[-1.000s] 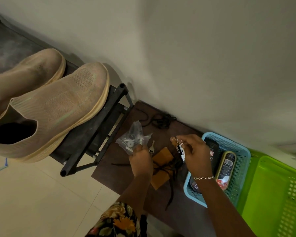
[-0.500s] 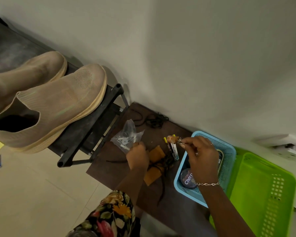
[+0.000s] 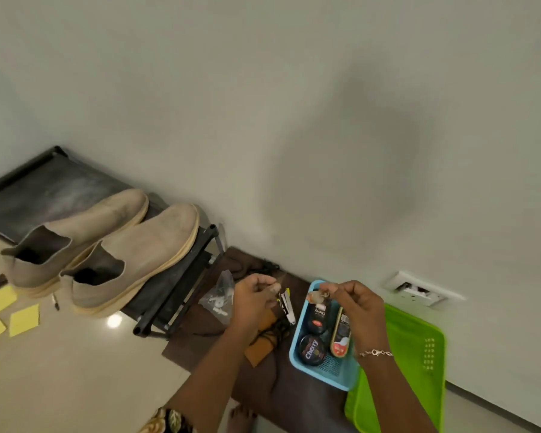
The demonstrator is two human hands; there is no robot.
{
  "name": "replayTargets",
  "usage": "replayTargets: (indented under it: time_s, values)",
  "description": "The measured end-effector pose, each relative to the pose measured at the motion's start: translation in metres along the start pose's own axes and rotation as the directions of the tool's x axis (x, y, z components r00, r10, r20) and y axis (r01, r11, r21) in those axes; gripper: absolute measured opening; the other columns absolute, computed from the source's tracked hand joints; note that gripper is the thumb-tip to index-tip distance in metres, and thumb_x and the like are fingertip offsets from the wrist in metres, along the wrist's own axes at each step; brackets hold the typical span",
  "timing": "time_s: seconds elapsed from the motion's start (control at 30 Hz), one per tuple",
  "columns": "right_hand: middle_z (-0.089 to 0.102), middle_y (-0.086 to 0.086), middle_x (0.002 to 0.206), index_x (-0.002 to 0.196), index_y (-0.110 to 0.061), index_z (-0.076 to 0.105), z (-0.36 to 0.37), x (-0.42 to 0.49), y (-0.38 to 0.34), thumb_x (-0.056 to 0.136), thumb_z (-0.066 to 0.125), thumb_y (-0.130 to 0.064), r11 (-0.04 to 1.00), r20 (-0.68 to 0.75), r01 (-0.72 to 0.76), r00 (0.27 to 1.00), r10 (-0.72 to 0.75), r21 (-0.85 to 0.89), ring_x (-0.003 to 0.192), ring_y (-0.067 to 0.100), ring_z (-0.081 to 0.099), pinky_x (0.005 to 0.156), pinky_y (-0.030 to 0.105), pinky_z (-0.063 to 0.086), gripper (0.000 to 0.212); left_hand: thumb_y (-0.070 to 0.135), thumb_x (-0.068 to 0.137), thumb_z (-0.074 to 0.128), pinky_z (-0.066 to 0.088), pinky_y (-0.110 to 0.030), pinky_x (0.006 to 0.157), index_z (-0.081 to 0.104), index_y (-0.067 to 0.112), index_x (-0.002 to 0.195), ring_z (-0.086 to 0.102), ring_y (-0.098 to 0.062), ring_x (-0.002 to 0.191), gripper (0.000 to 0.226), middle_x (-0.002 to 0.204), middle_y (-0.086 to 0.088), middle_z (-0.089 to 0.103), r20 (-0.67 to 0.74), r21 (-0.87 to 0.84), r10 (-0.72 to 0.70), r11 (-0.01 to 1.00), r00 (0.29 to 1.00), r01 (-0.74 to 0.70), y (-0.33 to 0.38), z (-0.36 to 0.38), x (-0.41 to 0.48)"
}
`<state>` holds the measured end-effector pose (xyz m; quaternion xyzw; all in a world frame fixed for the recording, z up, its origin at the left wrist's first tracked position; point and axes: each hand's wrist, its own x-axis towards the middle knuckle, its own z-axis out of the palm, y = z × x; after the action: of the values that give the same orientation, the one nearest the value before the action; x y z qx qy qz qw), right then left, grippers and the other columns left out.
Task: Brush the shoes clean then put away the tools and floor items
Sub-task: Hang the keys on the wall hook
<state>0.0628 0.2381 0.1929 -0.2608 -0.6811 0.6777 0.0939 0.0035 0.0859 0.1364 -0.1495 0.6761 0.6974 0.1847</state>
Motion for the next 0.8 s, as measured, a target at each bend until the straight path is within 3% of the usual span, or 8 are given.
replayTargets:
  time_s: [0.13, 0.23, 0.37, 0.47, 0.57, 0.7, 0.8]
  values:
    - [0.068, 0.001, 0.056, 0.061, -0.001, 0.058, -0.016, -0.021, -0.051, 0.081, 0.059, 0.007, 0.994, -0.011, 0.045, 0.999, -0.044, 0.104, 0.054, 0.01, 0.062, 0.06, 0.021, 0.05, 0.022, -0.016, 0.078, 0.058, 0.048, -0.014, 0.058, 0.064, 0.008, 0.078, 0.055, -0.009, 0.064, 0.025, 0.067, -0.002, 0.059, 0.128, 0.144, 0.178, 0.97, 0.976, -0.196, 0.053, 0.015, -0.036]
    - [0.07, 0.005, 0.062, 0.062, -0.003, 0.06, -0.031, -0.032, -0.082, 0.082, 0.061, 0.003, 0.988, -0.009, 0.097, 0.995, -0.096, 0.119, 0.059, 0.014, 0.064, 0.065, 0.028, 0.054, 0.021, -0.013, 0.077, 0.06, 0.044, -0.008, 0.059, 0.064, 0.01, 0.08, 0.055, 0.003, 0.063, 0.024, 0.069, 0.004, 0.059, 0.202, 0.267, 0.33, 0.887, 0.922, -0.376, 0.092, 0.029, -0.063]
    - [0.072, 0.013, 0.069, 0.061, -0.001, 0.048, -0.056, -0.05, -0.122, 0.085, 0.056, 0.004, 0.973, 0.025, 0.133, 0.99, -0.14, 0.188, 0.057, 0.022, 0.066, 0.057, 0.029, 0.055, 0.026, -0.011, 0.078, 0.061, 0.046, -0.013, 0.068, 0.061, 0.02, 0.077, 0.055, 0.003, 0.067, 0.031, 0.072, 0.005, 0.059, 0.289, 0.2, 0.485, 0.813, 0.826, -0.547, 0.141, 0.055, -0.099]
    - [0.069, 0.021, 0.07, 0.064, 0.003, 0.053, -0.078, -0.061, -0.148, 0.084, 0.059, 0.0, 0.965, 0.002, 0.176, 0.984, -0.18, 0.196, 0.052, 0.028, 0.06, 0.058, 0.036, 0.054, 0.021, -0.014, 0.08, 0.059, 0.049, -0.016, 0.069, 0.061, 0.011, 0.08, 0.059, -0.002, 0.068, 0.025, 0.073, -0.002, 0.061, 0.311, 0.006, 0.537, 0.824, 0.784, -0.567, 0.174, 0.078, -0.127]
    - [0.07, 0.018, 0.069, 0.063, -0.001, 0.061, -0.104, -0.07, -0.176, 0.082, 0.061, -0.002, 0.95, -0.036, 0.211, 0.977, -0.209, 0.231, 0.052, 0.027, 0.056, 0.051, 0.034, 0.052, 0.02, -0.014, 0.081, 0.057, 0.053, -0.022, 0.064, 0.062, 0.005, 0.08, 0.062, -0.013, 0.062, 0.019, 0.067, -0.006, 0.063, 0.328, -0.18, 0.535, 0.844, 0.778, -0.505, 0.198, 0.105, -0.152]
    - [0.072, 0.015, 0.073, 0.07, -0.003, 0.07, -0.141, -0.078, -0.209, 0.086, 0.056, -0.007, 0.923, -0.072, 0.272, 0.962, -0.262, 0.273, 0.063, 0.023, 0.065, 0.059, 0.024, 0.054, 0.021, -0.013, 0.078, 0.06, 0.054, -0.023, 0.067, 0.065, 0.006, 0.083, 0.062, -0.02, 0.071, 0.019, 0.071, -0.005, 0.065, 0.379, -0.288, 0.544, 0.838, 0.748, -0.463, 0.222, 0.142, -0.181]
    - [0.072, 0.014, 0.079, 0.084, -0.001, 0.07, -0.167, -0.084, -0.231, 0.089, 0.049, -0.004, 0.897, -0.073, 0.31, 0.95, -0.302, 0.317, 0.075, 0.021, 0.07, 0.063, 0.027, 0.055, 0.021, -0.015, 0.077, 0.061, 0.053, -0.022, 0.067, 0.064, 0.005, 0.084, 0.062, -0.019, 0.07, 0.021, 0.071, -0.006, 0.064, 0.401, -0.297, 0.574, 0.819, 0.714, -0.491, 0.236, 0.169, -0.202]
